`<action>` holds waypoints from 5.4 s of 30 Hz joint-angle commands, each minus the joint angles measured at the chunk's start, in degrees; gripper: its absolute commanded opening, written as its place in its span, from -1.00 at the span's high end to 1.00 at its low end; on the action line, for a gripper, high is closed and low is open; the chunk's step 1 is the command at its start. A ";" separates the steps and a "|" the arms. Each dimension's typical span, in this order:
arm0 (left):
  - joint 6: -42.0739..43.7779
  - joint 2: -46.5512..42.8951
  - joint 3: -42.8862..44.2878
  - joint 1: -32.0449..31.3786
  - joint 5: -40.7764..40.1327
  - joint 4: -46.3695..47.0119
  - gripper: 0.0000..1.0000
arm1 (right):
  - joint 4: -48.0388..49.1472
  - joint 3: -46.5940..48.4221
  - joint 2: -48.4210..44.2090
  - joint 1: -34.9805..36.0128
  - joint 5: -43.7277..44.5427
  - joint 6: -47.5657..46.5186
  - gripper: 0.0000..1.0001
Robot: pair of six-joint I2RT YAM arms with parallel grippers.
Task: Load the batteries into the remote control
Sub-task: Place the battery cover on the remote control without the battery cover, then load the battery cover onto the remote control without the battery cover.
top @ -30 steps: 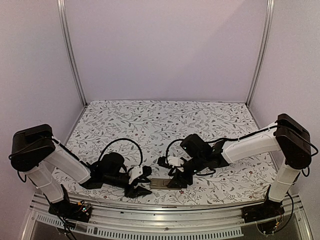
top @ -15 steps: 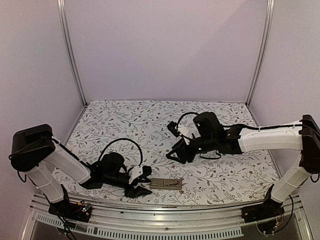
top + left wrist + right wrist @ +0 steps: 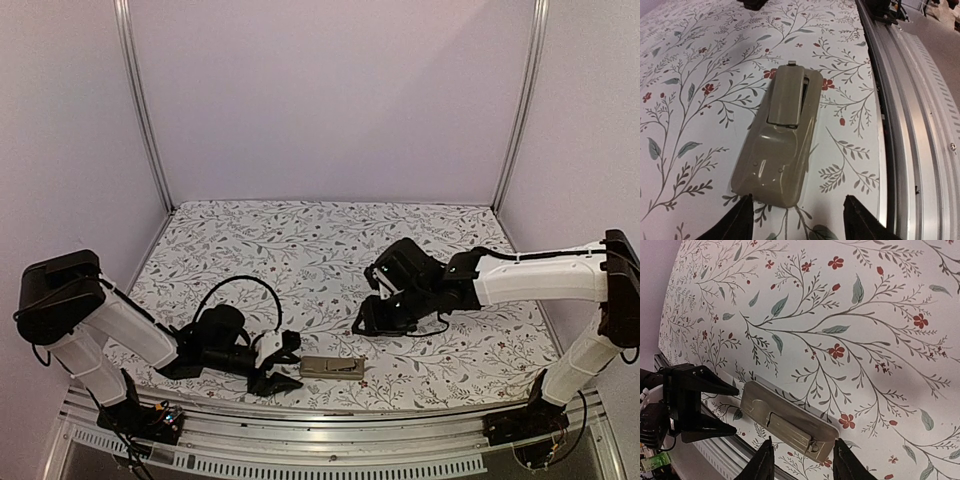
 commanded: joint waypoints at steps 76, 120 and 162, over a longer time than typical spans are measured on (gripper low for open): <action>1.11 1.91 -2.27 -2.60 -4.67 6.02 -0.12 | -3.01 2.40 10.68 5.47 -7.50 10.97 0.83; 0.97 1.92 -2.13 -2.79 -4.92 5.67 -0.12 | -8.29 5.75 10.54 4.31 -5.39 5.29 0.78; 0.86 1.64 -2.18 -2.77 -5.06 5.46 -0.12 | -6.75 5.04 12.57 4.59 -6.71 7.16 0.83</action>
